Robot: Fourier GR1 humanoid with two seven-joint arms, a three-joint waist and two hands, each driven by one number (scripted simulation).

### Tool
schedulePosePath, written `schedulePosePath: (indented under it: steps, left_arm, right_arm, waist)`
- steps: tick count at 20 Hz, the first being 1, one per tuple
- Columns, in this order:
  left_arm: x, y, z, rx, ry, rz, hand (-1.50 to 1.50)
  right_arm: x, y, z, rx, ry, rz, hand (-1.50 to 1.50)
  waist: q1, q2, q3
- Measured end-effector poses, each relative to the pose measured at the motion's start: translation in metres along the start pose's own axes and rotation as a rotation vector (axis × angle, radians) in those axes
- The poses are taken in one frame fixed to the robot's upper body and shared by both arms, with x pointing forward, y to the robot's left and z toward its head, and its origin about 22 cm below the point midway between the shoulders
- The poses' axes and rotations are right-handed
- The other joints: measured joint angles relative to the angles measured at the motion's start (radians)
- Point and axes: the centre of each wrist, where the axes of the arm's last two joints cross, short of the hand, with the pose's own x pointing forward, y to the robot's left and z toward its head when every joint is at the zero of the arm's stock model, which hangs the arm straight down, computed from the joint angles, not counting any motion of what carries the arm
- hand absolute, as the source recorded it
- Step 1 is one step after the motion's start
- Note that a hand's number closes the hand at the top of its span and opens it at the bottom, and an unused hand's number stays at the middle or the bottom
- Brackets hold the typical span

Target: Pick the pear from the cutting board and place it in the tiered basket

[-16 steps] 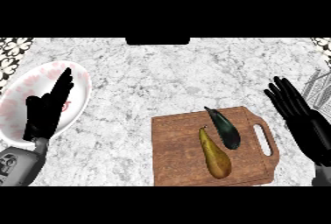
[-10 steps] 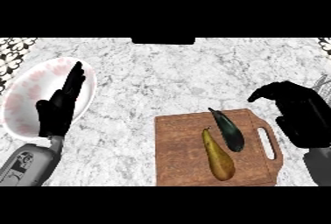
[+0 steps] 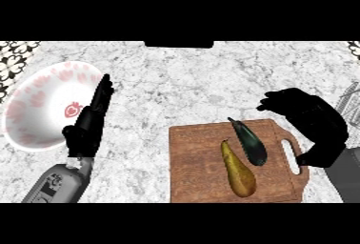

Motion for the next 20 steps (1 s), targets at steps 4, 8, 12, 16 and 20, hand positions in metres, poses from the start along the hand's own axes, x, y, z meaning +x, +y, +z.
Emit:
schedulePosePath:
  steps: [4,8,12,16,20]
  left_arm:
    - [-0.005,-0.002,0.004,0.011,0.007,-0.001,0.00]
    - [-0.005,0.001,0.005,0.032,0.017,0.002,0.00]
    - [-0.010,-0.005,0.009,0.037,0.025,0.005,0.00]
    - [-0.013,0.001,0.012,0.047,0.030,0.002,0.00]
    - [-0.008,0.001,0.010,0.046,0.024,0.005,0.00]
  right_arm:
    - [0.044,-0.022,0.009,0.150,0.011,0.092,-1.50]
    - [0.115,-0.019,0.004,0.263,0.087,0.378,-1.50]
    - [0.174,0.017,-0.021,0.379,0.165,0.707,-1.50]
    - [0.202,0.069,-0.037,0.490,0.227,1.010,-1.50]
    - [0.198,0.112,-0.044,0.556,0.294,1.240,-1.50]
  waist:
    - [-0.015,-0.005,-0.002]
    - [-0.030,-0.013,-0.002]
    - [-0.037,-0.019,-0.003]
    - [-0.046,-0.023,-0.003]
    - [-0.043,-0.019,-0.003]
